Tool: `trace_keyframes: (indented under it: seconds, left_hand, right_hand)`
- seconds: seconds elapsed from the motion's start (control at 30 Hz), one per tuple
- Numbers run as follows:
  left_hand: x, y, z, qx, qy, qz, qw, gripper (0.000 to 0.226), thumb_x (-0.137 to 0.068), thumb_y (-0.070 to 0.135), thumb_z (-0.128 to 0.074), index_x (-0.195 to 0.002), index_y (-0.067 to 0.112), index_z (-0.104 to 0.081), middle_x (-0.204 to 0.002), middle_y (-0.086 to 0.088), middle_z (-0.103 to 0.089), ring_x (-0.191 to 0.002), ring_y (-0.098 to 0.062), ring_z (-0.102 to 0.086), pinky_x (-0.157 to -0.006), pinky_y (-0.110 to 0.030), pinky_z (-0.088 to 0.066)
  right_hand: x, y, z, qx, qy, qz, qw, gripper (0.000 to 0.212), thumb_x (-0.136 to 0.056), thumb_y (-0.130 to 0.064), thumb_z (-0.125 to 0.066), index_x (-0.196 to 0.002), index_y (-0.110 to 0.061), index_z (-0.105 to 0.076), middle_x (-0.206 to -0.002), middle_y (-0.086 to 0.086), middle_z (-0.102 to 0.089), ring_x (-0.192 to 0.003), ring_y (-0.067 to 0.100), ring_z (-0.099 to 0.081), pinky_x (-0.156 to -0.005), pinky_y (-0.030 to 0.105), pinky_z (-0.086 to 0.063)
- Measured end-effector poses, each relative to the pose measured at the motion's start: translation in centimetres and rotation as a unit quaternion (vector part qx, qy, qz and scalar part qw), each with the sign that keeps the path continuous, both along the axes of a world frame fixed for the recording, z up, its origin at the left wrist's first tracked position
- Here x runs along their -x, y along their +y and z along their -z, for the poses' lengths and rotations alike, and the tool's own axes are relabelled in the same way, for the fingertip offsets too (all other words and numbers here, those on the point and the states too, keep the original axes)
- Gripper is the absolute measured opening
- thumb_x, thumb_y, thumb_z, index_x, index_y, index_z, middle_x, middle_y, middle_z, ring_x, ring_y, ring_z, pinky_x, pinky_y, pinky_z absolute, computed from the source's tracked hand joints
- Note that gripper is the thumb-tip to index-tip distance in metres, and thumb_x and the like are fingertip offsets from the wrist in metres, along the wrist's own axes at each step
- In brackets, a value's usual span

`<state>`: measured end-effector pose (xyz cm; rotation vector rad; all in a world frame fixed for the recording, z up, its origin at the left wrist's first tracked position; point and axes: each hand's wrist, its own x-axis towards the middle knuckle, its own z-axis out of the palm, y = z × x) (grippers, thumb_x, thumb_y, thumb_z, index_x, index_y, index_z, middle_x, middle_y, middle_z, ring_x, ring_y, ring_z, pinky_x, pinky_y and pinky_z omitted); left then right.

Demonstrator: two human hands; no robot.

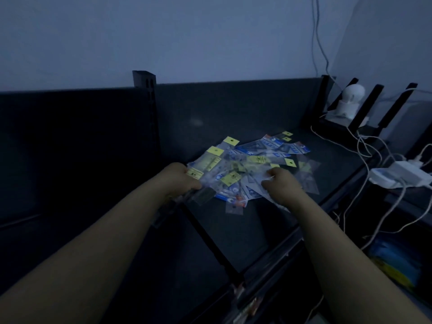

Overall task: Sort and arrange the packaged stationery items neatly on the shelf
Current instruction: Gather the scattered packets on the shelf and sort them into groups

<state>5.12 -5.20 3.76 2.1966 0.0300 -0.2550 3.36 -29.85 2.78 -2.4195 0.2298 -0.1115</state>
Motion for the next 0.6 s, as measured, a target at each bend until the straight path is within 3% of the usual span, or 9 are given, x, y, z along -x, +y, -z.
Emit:
trace_keyframes:
  seconds: [0.13,0.23,0.37,0.5,0.6]
  left_hand:
    - [-2.2,-2.7,0.7,-0.020,-0.049,-0.015,0.998,0.013,-0.079,0.014,-0.069,-0.090,0.009,-0.064,-0.081,-0.004,-0.063,-0.068,-0.015,-0.057,-0.049,-0.020,-0.038]
    - [-4.0,-3.8,1.4,-0.025,-0.048,-0.007,0.998,0.020,-0.077,0.014,-0.069,-0.096,0.007,-0.068,-0.097,-0.010,-0.069,-0.086,-0.024,-0.065,-0.064,-0.023,-0.046]
    - [-5.5,-4.8,2.4,-0.079,-0.049,0.008,0.996,0.036,-0.073,0.019,-0.072,-0.107,0.013,-0.063,-0.102,-0.007,-0.069,-0.089,-0.024,-0.066,-0.078,-0.037,-0.057]
    - [-5.6,-5.1,2.7,-0.098,-0.044,0.012,0.994,0.051,-0.060,0.023,-0.081,-0.107,0.016,-0.062,-0.103,-0.003,-0.068,-0.093,-0.022,-0.065,-0.080,-0.036,-0.057]
    - [-5.2,-5.2,2.5,-0.107,-0.008,0.021,0.994,0.054,-0.056,0.022,-0.089,-0.102,0.013,-0.064,-0.099,-0.004,-0.069,-0.088,-0.021,-0.066,-0.073,-0.034,-0.058]
  right_hand:
    - [-2.7,-0.3,0.8,0.005,-0.010,0.022,1.000,0.041,-0.094,-0.014,-0.050,-0.134,-0.005,-0.048,-0.129,0.019,-0.056,-0.106,0.034,-0.058,-0.076,0.028,-0.038]
    - [-4.8,-0.6,1.3,0.025,-0.006,0.027,0.999,0.038,-0.093,-0.015,-0.049,-0.130,-0.006,-0.051,-0.123,0.020,-0.059,-0.107,0.035,-0.058,-0.077,0.030,-0.042]
    - [-7.4,-1.2,1.9,0.117,0.007,0.022,0.993,0.034,-0.091,-0.023,-0.049,-0.123,-0.017,-0.055,-0.123,0.018,-0.058,-0.112,0.037,-0.052,-0.090,0.038,-0.045]
    - [-9.3,-1.9,1.8,0.226,0.023,-0.043,0.973,0.053,-0.090,-0.041,-0.054,-0.136,-0.018,-0.043,-0.148,0.015,-0.028,-0.138,0.033,-0.022,-0.111,0.047,-0.021]
    - [-10.4,-2.4,1.5,0.256,0.056,-0.103,0.959,0.069,-0.088,-0.050,-0.054,-0.144,-0.017,-0.032,-0.153,0.009,-0.026,-0.141,0.028,-0.022,-0.113,0.051,-0.018]
